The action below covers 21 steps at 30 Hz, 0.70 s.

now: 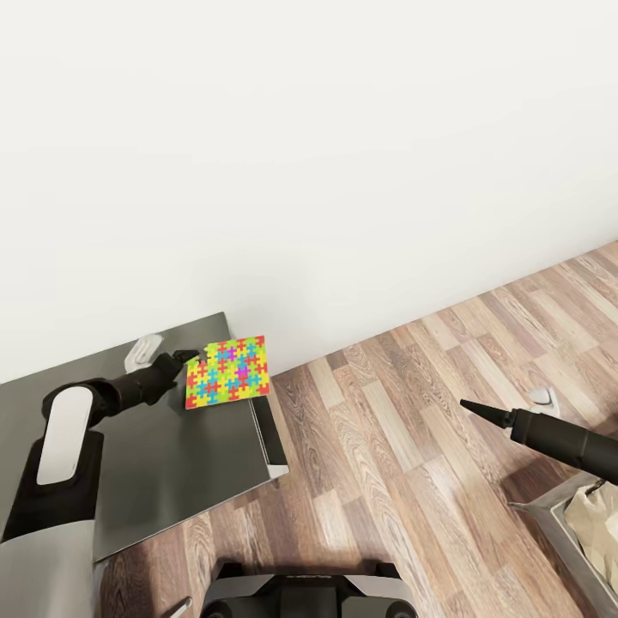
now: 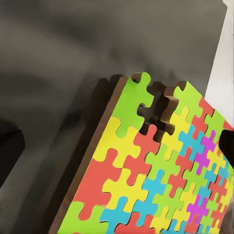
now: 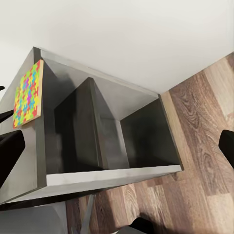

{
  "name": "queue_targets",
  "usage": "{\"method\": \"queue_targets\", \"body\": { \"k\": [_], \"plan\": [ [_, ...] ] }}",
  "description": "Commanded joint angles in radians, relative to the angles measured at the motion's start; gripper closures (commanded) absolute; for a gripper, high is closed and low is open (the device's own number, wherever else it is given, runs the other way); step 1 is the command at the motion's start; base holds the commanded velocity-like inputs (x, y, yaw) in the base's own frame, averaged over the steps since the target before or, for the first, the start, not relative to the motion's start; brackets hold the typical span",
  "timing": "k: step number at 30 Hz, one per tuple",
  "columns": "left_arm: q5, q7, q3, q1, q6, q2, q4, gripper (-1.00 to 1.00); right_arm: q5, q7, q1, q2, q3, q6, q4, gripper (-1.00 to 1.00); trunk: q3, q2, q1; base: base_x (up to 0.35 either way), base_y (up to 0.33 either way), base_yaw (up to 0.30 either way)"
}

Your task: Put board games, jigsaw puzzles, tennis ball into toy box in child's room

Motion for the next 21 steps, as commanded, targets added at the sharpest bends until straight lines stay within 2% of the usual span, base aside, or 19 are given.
{"method": "queue_targets", "body": {
  "k": [1,3,4,5,8,9,12,13,15,16,18,19,21],
  "plan": [
    [-0.024,0.013,0.016,0.003,0.014,0.002,-0.010,-1.00,0.000,0.002,-0.002,0.000,-0.001,0.006,0.001,-1.00,-0.001,-0.001,0.000,0.000,0.000,0.000],
    [-0.021,0.008,0.057,0.018,0.020,0.003,-0.046,-1.00,0.000,-0.002,-0.009,0.000,0.001,0.008,0.016,-1.00,-0.001,-0.001,0.000,0.000,0.000,0.000],
    [-0.021,0.008,0.057,0.018,0.020,0.003,-0.046,-1.00,0.000,-0.002,-0.009,0.000,0.001,0.008,0.016,-1.00,-0.001,-0.001,0.000,0.000,0.000,0.000],
    [-0.018,0.002,0.078,0.027,0.023,0.004,-0.059,-1.00,0.000,-0.007,-0.019,0.002,0.002,0.013,0.034,-1.00,-0.001,-0.001,0.000,0.000,0.000,0.000],
    [0.003,-0.038,0.130,0.050,0.038,0.006,-0.083,-1.00,-0.002,-0.023,-0.088,0.018,0.021,0.044,0.132,-1.00,-0.001,-0.001,0.000,0.000,0.000,0.000],
    [0.003,-0.038,0.130,0.050,0.038,0.006,-0.083,-1.00,-0.002,-0.023,-0.088,0.018,0.021,0.044,0.132,-1.00,-0.001,-0.001,0.000,0.000,0.000,0.000],
    [0.018,-0.104,0.152,0.067,0.055,0.006,-0.096,-1.00,-0.001,-0.033,-0.199,0.066,0.062,0.074,0.286,-1.00,-0.001,-0.001,0.000,0.000,0.000,0.000],
    [0.018,-0.104,0.152,0.067,0.055,0.006,-0.096,-1.00,-0.001,-0.033,-0.199,0.066,0.062,0.074,0.286,-1.00,-0.001,-0.001,0.000,0.000,0.000,0.000],
    [0.023,-0.159,0.153,0.076,0.066,0.007,-0.101,-1.00,0.002,-0.036,-0.279,0.104,0.093,0.082,0.414,-1.00,-0.001,-0.001,0.000,0.000,0.000,0.000],
    [0.023,-0.159,0.153,0.076,0.066,0.007,-0.101,-1.00,0.002,-0.036,-0.279,0.104,0.093,0.082,0.414,-1.00,-0.001,-0.001,0.000,0.000,0.000,0.000],
    [0.027,-0.219,0.147,0.083,0.072,0.007,-0.105,-1.00,0.010,-0.038,-0.352,0.140,0.127,0.078,0.541,-1.00,-0.001,-0.001,0.000,0.000,0.000,0.000],
    [0.027,-0.219,0.147,0.083,0.072,0.007,-0.105,-1.00,0.010,-0.038,-0.352,0.140,0.127,0.078,0.541,-1.00,-0.001,-0.001,0.000,0.000,0.000,0.000],
    [0.029,-0.274,0.142,0.087,0.077,0.008,-0.107,-1.00,0.028,-0.037,-0.411,0.167,0.168,0.054,0.648,-1.00,-0.001,-0.001,0.000,0.000,0.000,0.000]
  ]
}}
